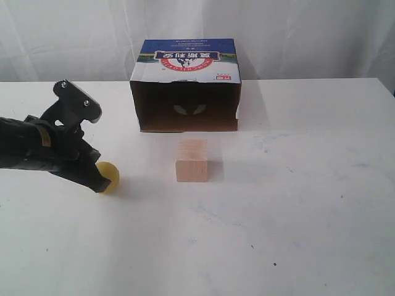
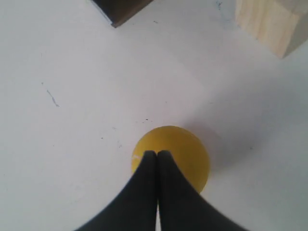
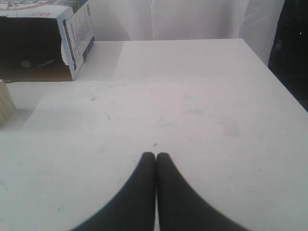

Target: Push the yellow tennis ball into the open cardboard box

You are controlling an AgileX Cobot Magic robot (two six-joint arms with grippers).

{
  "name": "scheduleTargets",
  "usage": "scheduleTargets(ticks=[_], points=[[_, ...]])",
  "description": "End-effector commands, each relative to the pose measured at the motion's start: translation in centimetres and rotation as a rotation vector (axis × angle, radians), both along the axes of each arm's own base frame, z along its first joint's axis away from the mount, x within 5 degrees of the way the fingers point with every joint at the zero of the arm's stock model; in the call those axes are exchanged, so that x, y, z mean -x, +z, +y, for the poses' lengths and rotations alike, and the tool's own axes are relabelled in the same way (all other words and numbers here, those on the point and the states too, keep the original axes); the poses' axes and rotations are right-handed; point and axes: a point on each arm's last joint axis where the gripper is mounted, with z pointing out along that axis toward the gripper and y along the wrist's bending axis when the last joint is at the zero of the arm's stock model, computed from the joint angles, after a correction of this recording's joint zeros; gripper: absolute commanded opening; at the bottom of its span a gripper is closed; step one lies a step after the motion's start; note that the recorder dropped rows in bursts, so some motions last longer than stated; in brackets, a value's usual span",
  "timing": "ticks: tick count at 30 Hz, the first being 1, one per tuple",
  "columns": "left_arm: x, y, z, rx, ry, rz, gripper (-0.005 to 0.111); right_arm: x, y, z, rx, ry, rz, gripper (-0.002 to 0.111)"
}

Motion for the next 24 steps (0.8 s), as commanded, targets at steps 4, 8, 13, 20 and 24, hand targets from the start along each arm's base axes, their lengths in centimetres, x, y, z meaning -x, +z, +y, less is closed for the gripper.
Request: scheduleTargets(ticks=[4,8,13,20,24], points=[[-3.0,-4.2,0.7,-0.006,0.017,0.011,0.0,0.0,0.1,0.0,-0.003,0.0,-0.012,0.0],[-3.7,-5.4,0.2,-0.002,0.009,0.022,0.0,0.0,0.1,0.0,-0.003,0.0,-0.012,0.0],[-3.7,-5.4,-0.1,0.013,0.015,0.023,0.0,0.0,0.1,0.0,-0.003,0.0,-0.012,0.0],[-3.5,-5.6,-0.4,0.016,0.021,0.052,0.0,0.0,0.1,0.0,-0.003,0.0,-0.012,0.0],[-3.5,-5.3,-1.3,0.042,0.001,0.012,0.0,0.0,0.1,0.0,-0.003,0.0,-0.012,0.0]])
